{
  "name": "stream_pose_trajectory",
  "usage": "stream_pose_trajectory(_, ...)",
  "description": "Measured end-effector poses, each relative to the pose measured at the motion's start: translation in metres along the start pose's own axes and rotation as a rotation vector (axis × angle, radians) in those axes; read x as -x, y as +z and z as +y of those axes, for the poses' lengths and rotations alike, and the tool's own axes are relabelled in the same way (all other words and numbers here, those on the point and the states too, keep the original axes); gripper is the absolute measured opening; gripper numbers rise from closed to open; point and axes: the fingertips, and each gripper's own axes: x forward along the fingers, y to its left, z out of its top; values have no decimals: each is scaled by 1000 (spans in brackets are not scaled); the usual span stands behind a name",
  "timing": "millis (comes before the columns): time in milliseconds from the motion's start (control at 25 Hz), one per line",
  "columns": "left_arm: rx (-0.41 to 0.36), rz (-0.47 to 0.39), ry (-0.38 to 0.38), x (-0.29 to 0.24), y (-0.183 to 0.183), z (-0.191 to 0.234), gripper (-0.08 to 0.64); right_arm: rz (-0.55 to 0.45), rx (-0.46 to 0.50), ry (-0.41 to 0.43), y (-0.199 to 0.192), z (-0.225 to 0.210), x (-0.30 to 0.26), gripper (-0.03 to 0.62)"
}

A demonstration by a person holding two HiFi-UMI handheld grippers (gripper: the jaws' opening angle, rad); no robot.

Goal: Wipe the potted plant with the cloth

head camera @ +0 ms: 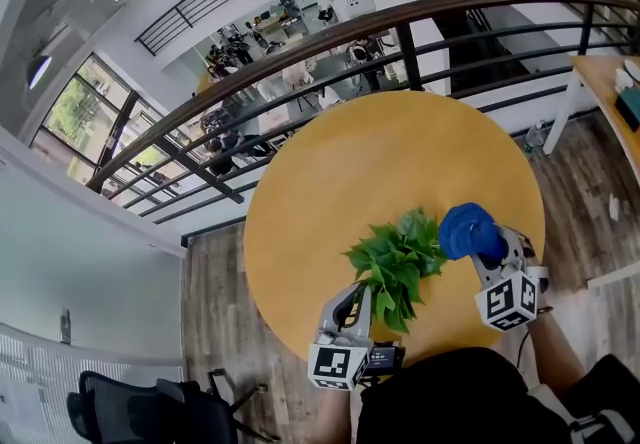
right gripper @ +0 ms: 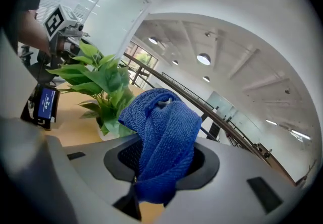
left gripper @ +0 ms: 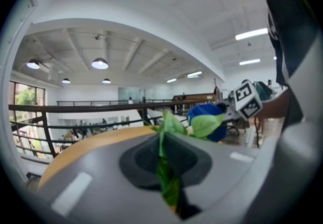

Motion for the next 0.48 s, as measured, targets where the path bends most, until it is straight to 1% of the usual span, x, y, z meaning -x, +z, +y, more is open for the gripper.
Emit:
stream_pose_trajectory(80, 1, 0, 2, -2, 0, 1, 6, 19, 51, 38, -5, 16, -9, 163)
stream_pose_trajectory(160, 1, 3, 1, -3, 0, 2, 6, 77, 82, 60, -26, 26, -17, 163)
stream_pose_trajectory(320, -4, 7, 1, 0, -1, 6, 6, 223, 58, 72, -83, 30, -27, 163)
stream_pose_trajectory(400, -1, 5, 5, 1, -2, 9, 6, 289, 52, 59, -108, 23, -29, 163)
stream_pose_trajectory(480, 2, 0, 6, 0, -3, 9, 6, 326, 41, 33, -123, 10, -27, 163)
